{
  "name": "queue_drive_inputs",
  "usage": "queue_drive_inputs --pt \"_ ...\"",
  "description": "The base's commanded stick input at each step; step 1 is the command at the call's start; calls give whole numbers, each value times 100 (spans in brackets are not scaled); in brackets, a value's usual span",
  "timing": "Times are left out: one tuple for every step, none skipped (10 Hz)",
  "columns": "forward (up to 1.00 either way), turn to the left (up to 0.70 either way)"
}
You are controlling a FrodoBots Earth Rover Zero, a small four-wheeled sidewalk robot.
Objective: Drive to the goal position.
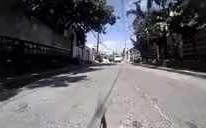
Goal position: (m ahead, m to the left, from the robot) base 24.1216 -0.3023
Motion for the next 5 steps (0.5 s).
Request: queue_drive_inputs --pt "0 0" --pt "0 0" --pt "0 0" --pt "0 0" --pt "0 0"
